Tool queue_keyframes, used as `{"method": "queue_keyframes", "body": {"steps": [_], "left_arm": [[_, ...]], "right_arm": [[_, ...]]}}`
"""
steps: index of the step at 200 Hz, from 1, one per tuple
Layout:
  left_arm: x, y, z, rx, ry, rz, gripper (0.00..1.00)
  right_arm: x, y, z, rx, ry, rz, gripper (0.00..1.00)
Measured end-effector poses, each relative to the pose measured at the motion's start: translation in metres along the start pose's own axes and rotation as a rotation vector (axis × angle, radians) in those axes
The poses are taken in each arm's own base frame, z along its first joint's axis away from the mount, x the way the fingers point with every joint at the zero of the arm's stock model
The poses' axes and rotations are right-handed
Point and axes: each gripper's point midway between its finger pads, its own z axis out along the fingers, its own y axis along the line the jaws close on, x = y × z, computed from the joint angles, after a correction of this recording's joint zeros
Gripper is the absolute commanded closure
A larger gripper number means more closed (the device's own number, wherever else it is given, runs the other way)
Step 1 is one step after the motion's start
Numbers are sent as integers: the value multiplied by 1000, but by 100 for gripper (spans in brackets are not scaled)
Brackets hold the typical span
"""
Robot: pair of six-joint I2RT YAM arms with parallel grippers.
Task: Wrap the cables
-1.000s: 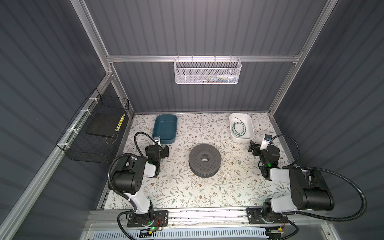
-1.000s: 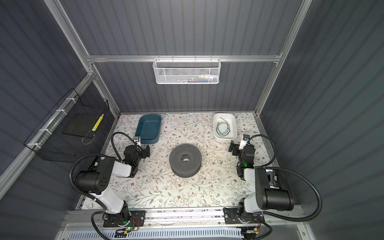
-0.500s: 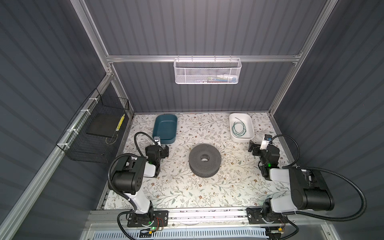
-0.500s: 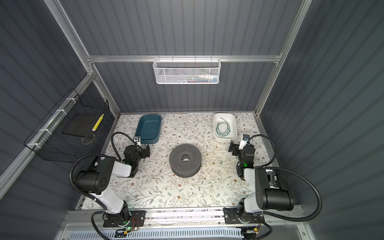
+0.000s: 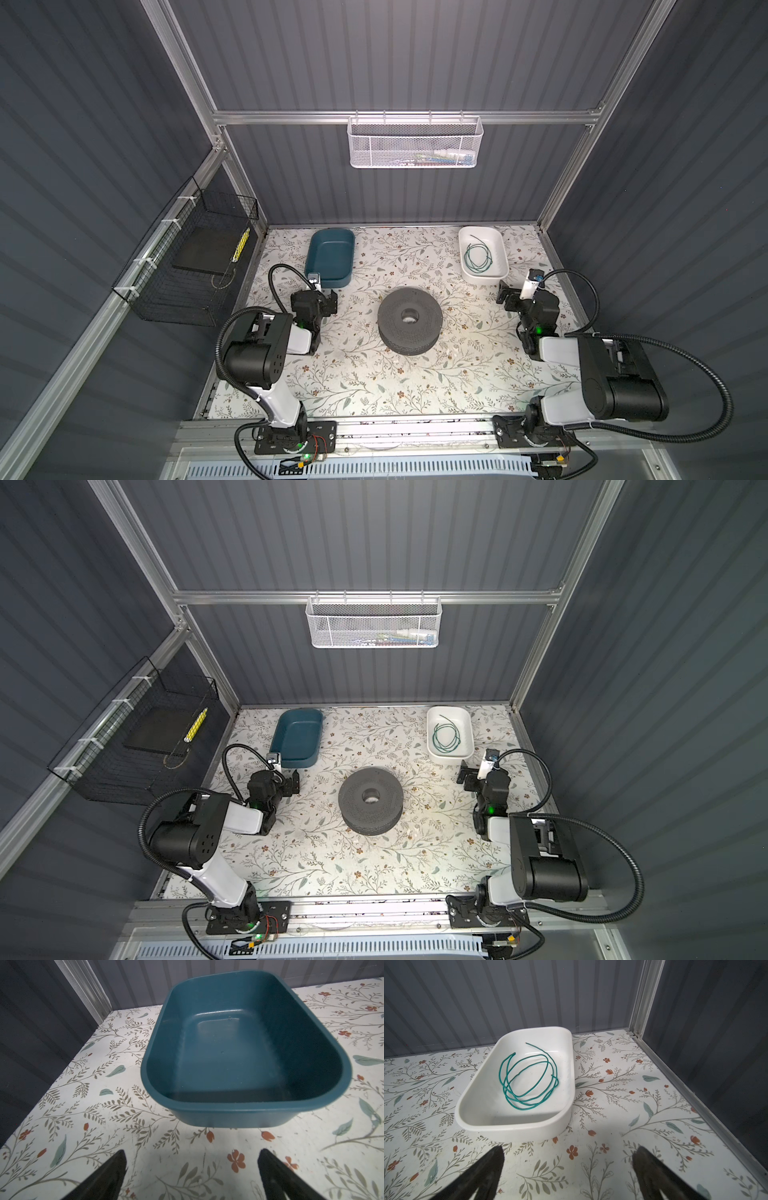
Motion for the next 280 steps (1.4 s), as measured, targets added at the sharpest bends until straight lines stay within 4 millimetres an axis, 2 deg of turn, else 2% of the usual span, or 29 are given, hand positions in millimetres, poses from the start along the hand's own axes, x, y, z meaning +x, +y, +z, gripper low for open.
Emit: {"method": "queue_keyframes", "body": {"steps": [280], "left_arm": [[0, 0, 0, 0, 0, 0, 1]], "right_arm": [[0, 4, 0, -23, 2, -1, 1]]}}
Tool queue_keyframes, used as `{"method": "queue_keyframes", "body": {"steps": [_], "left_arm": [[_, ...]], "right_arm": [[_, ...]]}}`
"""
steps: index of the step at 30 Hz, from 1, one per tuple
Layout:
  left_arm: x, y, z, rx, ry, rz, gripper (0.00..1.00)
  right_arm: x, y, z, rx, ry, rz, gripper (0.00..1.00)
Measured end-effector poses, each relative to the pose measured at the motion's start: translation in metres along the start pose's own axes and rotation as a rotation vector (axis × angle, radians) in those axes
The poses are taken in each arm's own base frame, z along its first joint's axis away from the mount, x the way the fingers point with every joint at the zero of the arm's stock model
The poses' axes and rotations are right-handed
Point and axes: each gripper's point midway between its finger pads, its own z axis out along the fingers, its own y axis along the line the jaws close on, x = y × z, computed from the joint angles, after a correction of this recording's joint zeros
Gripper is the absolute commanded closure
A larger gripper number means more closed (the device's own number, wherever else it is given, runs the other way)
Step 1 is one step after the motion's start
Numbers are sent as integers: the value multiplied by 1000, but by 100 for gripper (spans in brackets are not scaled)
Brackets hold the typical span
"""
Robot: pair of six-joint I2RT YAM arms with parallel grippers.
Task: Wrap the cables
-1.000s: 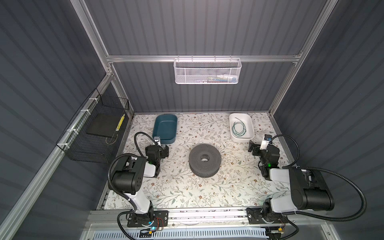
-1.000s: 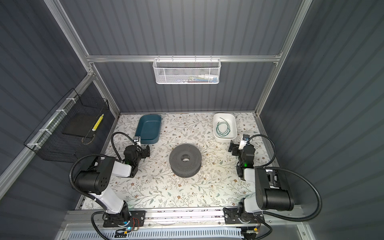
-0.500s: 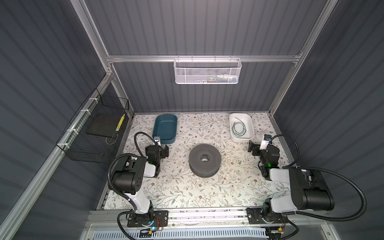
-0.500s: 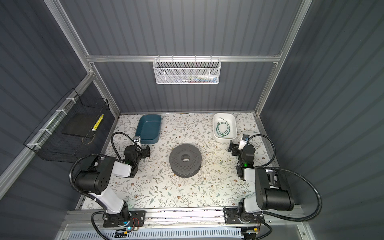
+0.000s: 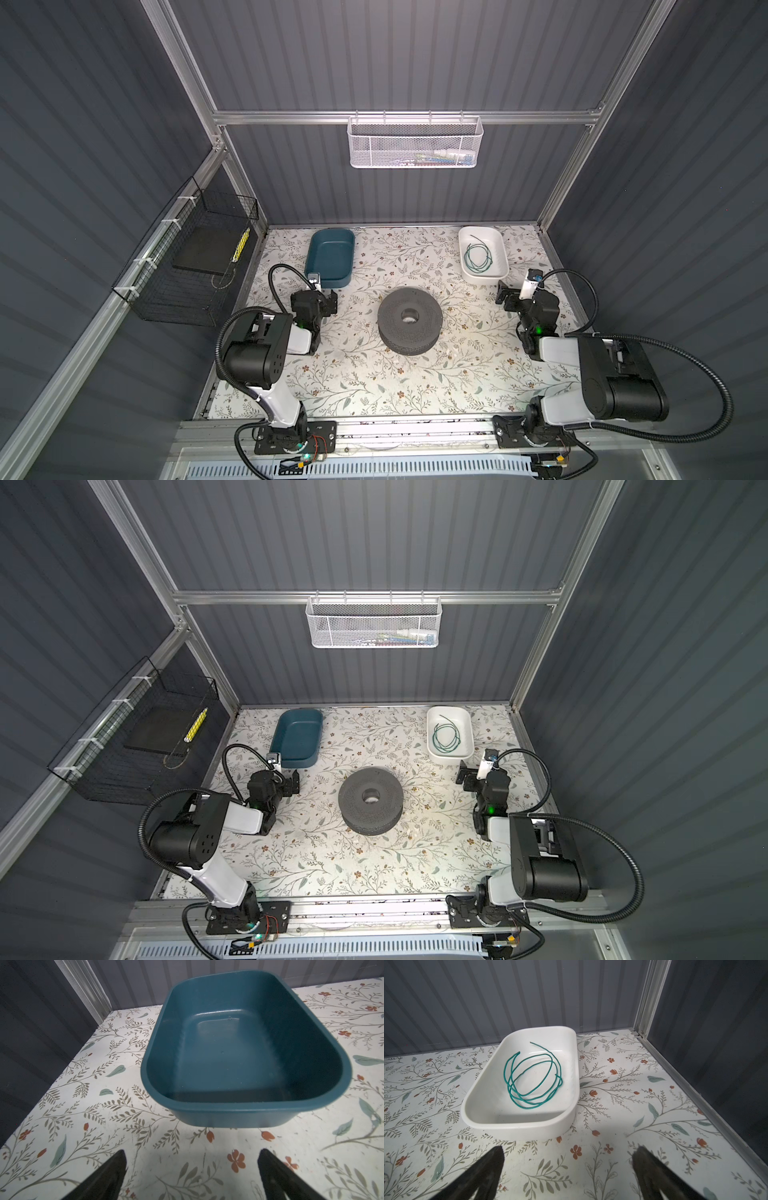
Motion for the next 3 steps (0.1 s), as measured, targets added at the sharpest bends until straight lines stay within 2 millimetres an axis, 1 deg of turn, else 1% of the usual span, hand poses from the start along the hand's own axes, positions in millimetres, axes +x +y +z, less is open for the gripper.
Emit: {"method": "queue_keyframes", "body": {"steps": [3], "left_arm": [[0, 0, 0, 0, 0, 0, 1]], "right_arm": [[0, 0, 0, 0, 0, 0, 1]]}}
